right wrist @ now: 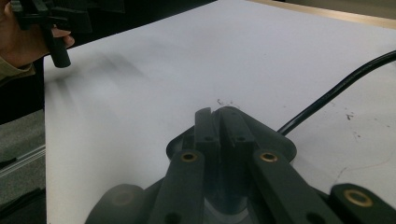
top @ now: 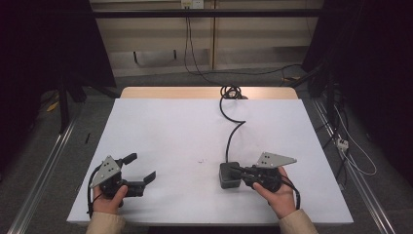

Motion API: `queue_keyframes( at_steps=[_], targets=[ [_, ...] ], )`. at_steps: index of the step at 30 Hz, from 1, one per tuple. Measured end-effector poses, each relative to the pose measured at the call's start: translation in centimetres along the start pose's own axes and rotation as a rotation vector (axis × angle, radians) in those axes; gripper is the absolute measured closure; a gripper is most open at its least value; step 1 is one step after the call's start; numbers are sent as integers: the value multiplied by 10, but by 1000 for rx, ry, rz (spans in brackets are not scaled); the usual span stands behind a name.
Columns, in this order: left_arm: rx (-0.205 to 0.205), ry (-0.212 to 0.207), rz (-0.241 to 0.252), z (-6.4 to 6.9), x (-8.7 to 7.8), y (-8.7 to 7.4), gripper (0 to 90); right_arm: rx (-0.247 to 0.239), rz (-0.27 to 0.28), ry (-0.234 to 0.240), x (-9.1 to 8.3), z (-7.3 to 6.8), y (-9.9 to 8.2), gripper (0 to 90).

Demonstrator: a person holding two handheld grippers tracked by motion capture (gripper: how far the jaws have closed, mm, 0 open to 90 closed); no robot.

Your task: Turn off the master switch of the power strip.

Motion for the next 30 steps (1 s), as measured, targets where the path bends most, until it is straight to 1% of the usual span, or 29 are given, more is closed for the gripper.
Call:
queue_keyframes(
  at_steps=[16,30],
  targets=[
    [0,0,-2,0,0,0,42,-7,-20,-1,2,0,-2,900],
    [2,0,-1,0,0,0,43,-10,-26,2,2,0,-2,900]
  ],
)
Point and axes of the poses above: each handheld gripper's, and its own axes: x roughly forward along the jaws, y roughly out of its top, z roughly to its right, the point moved 4 cm from there along x, roughly forward along the jaws, and after that the axes turned 10 degrees about y, right-handed, at the moved point
